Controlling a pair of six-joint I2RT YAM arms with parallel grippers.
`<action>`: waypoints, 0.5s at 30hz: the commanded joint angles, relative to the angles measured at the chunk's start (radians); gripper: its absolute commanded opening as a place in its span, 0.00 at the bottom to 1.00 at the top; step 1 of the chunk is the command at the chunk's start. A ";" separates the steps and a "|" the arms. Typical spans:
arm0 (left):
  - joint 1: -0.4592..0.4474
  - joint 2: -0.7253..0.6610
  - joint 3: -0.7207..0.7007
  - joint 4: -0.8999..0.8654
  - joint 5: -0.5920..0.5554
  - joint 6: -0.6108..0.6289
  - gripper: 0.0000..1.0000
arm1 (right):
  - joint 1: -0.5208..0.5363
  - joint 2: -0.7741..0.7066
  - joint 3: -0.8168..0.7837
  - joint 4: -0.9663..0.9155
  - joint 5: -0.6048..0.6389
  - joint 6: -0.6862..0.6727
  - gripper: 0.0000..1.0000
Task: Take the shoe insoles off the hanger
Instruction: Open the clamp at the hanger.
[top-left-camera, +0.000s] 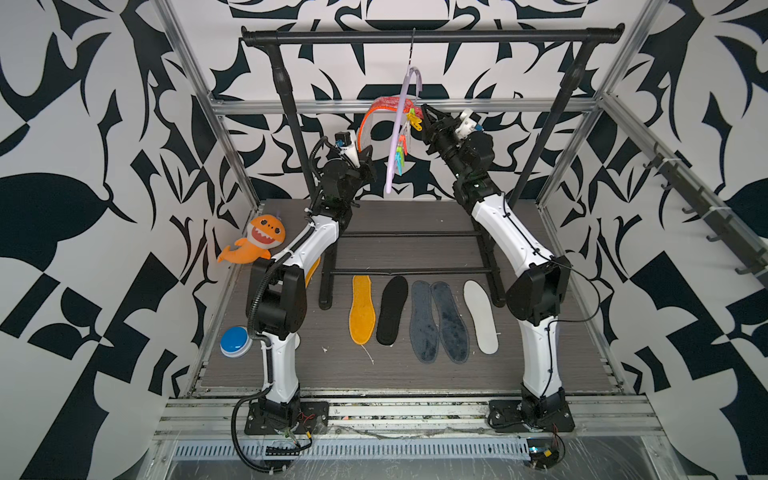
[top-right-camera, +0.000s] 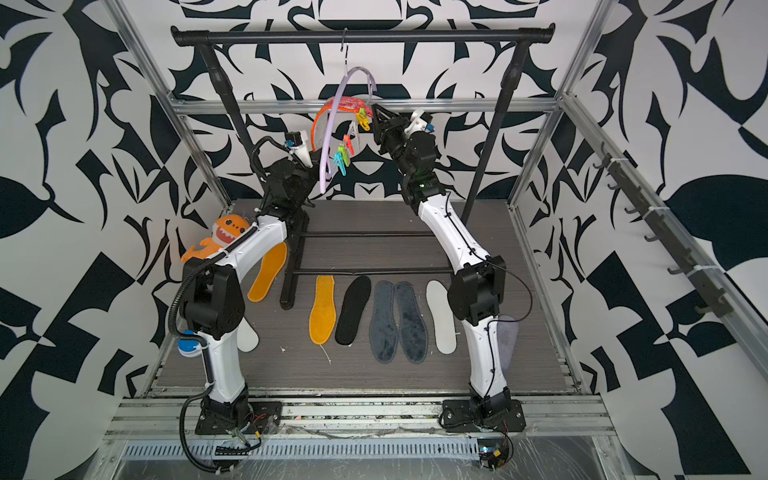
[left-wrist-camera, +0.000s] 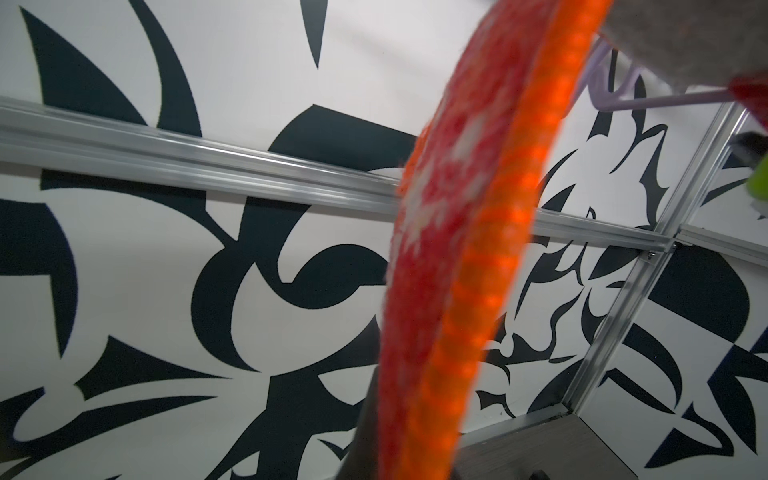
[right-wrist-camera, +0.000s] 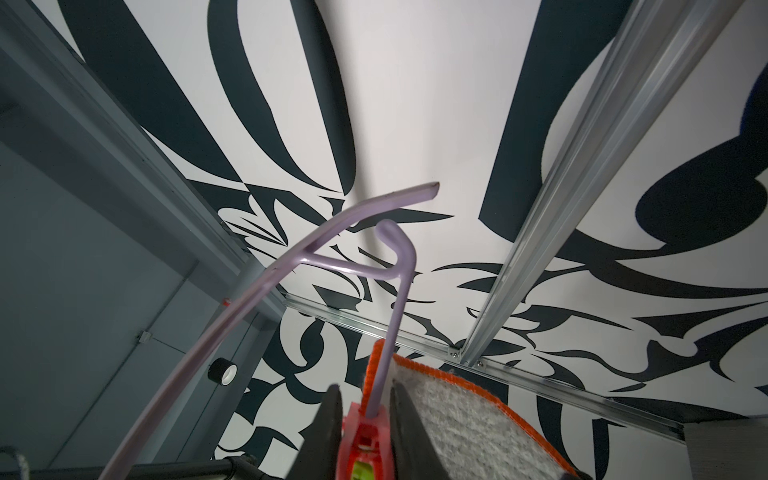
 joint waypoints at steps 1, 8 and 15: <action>0.011 -0.054 -0.047 0.051 -0.041 -0.033 0.00 | 0.011 -0.005 0.068 0.041 -0.013 -0.010 0.20; 0.011 -0.079 -0.119 0.083 -0.098 -0.053 0.00 | 0.021 0.025 0.116 0.018 -0.015 -0.006 0.19; 0.015 -0.098 -0.163 0.101 -0.140 -0.073 0.00 | 0.034 0.068 0.196 -0.023 -0.021 -0.006 0.18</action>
